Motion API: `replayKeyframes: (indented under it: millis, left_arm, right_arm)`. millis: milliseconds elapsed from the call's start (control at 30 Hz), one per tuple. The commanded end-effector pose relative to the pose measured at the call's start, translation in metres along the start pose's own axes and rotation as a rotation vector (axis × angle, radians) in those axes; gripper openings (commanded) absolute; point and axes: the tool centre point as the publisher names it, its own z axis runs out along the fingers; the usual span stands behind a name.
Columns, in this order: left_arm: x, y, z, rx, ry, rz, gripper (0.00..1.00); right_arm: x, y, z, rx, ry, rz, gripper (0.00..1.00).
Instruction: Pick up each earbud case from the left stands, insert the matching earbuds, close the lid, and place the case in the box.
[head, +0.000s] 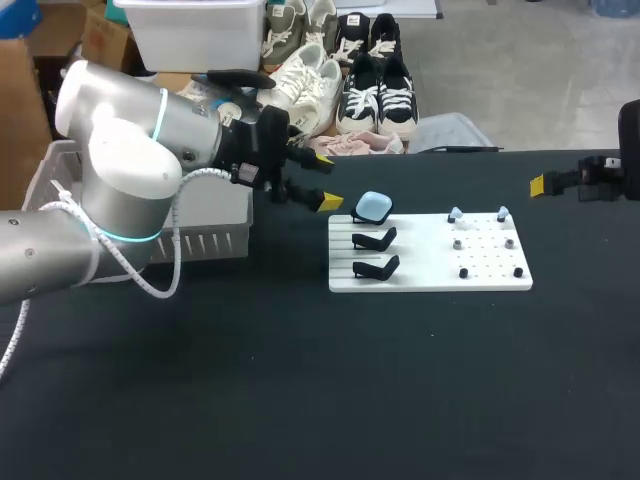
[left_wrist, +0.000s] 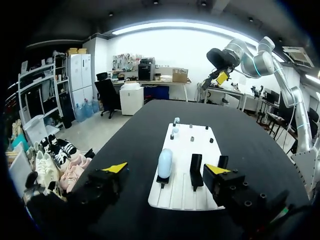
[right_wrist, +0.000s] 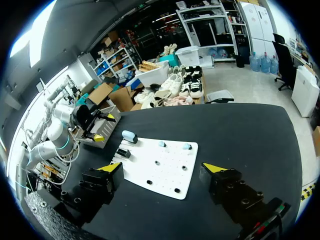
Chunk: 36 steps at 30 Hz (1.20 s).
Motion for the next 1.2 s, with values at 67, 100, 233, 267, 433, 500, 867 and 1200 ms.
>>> replayKeyframes:
  millis: [67,100,233,267,433,500,867,1200]
  left_arm:
    - [0.002,0.012,0.021,0.0,0.034,-0.011,1.0]
    - [0.002,0.012,0.024,0.002,0.032,-0.016,1.0]
    - [0.002,0.01,0.033,0.008,0.036,-0.019,1.0]
    - [0.002,0.01,0.034,0.016,0.034,-0.02,1.0]
    - [0.004,0.009,0.04,0.031,0.029,-0.023,1.0]
    - [0.004,0.008,0.041,0.035,0.03,-0.023,1.0]
    - [0.012,0.01,0.055,0.033,0.049,-0.015,1.0]
    - [0.017,0.012,0.062,0.042,0.056,-0.033,1.0]
  right_arm:
    - [0.0,-0.001,0.0,-0.004,0.002,-0.001,1.0]
    - [0.0,-0.001,0.0,-0.004,0.002,-0.001,1.0]
    - [0.0,-0.001,0.0,-0.004,0.002,-0.001,1.0]
    - [0.0,-0.001,0.0,-0.004,0.002,-0.001,1.0]
    - [0.0,-0.001,0.0,-0.004,0.002,-0.001,1.0]
    - [0.0,-0.001,0.0,-0.004,0.002,-0.001,1.0]
    - [0.0,-0.001,0.0,-0.004,0.002,-0.001,1.0]
    - [0.0,-0.001,0.0,-0.004,0.002,-0.001,1.0]
